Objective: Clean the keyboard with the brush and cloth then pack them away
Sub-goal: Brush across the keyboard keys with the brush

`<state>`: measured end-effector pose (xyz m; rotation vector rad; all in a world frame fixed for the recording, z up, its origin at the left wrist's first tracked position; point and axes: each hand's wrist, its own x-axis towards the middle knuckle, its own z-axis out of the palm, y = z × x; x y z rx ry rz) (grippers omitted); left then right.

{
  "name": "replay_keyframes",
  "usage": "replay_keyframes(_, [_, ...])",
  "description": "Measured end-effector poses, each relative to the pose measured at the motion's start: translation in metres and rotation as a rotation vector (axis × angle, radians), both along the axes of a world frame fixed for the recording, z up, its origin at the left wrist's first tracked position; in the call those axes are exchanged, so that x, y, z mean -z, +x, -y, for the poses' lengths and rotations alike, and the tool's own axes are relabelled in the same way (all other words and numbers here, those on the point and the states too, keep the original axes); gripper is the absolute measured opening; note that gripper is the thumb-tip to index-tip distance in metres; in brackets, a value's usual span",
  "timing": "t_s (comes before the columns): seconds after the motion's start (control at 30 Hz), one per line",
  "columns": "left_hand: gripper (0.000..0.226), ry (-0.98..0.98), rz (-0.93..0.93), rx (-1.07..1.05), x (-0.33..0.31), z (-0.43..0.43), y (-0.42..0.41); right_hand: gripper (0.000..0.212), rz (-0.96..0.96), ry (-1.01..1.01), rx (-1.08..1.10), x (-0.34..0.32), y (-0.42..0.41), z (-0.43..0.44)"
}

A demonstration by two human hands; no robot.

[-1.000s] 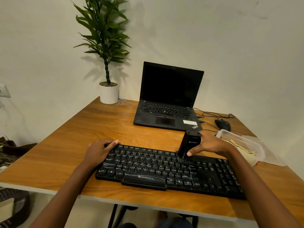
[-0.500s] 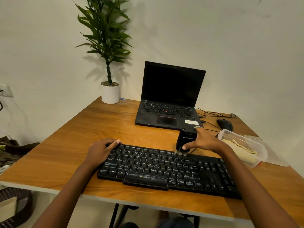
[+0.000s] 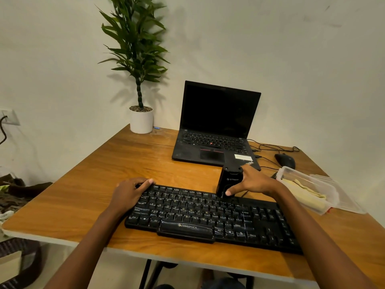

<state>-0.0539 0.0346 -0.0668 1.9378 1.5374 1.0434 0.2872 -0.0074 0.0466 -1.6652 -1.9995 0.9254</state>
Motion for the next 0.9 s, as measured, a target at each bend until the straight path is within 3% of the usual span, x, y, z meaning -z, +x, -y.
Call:
replay_keyframes(0.07, [0.041,-0.002,-0.010,0.000,0.0012,-0.0006,-0.0003,0.046,0.009,0.026,0.029,-0.0011,0.0004,-0.0003])
replay_keyframes(0.17, [0.040,-0.012,0.015,0.001,0.0022,-0.0019,-0.0015,0.034,0.004,-0.005,0.002,-0.0032,-0.0037,0.0024])
replay_keyframes(0.3, [0.039,0.000,0.019,-0.004,0.0020,-0.0012,-0.0002,0.049,0.020,0.022,0.021,-0.0002,-0.0036,0.0003])
replay_keyframes(0.5, [0.035,0.004,0.038,-0.002,0.0015,-0.0002,0.0001,0.035,-0.002,0.004,-0.015,-0.0042,-0.0086,0.0039])
replay_keyframes(0.73, [0.037,0.012,0.052,0.005,0.0012,0.0003,0.0014,0.044,0.027,0.021,0.014,-0.0018,-0.0041,0.0038])
replay_keyframes(0.9, [0.038,0.000,0.046,-0.009,0.0024,-0.0014,-0.0010,0.038,0.012,0.015,0.000,-0.0016,-0.0075,0.0028])
